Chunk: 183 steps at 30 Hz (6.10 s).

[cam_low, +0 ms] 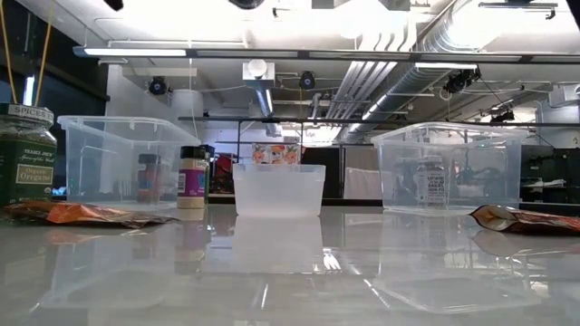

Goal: Sort spices by type
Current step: Put the gold seasoning bottle into the orange bin

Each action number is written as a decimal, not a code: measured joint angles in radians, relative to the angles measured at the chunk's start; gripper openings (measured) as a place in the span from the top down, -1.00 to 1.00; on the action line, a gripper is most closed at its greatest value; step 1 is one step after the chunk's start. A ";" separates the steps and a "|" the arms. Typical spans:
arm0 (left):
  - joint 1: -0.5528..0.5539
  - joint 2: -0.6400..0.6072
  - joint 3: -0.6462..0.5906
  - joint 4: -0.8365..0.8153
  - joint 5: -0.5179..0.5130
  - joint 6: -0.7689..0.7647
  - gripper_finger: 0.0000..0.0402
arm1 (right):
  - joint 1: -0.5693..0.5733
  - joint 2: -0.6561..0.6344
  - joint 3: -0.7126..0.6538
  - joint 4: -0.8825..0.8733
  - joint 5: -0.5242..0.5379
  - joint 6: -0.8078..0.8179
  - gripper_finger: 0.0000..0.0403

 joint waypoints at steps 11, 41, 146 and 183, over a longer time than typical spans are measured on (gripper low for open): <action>0.155 -0.016 0.018 0.224 0.193 0.057 -0.67 | 0.125 0.052 -0.001 0.113 0.347 -0.132 -0.35; 0.185 0.009 0.052 0.371 0.334 0.220 -0.60 | 0.114 0.056 -0.001 0.388 0.283 -0.450 -0.35; -0.703 -0.466 -0.466 1.026 -0.666 -0.308 -0.21 | 0.132 0.243 0.000 0.338 0.026 -0.741 1.00; -0.863 -0.038 -0.462 0.494 0.006 -1.130 -0.21 | 0.066 0.082 -0.001 0.175 0.156 -0.703 1.00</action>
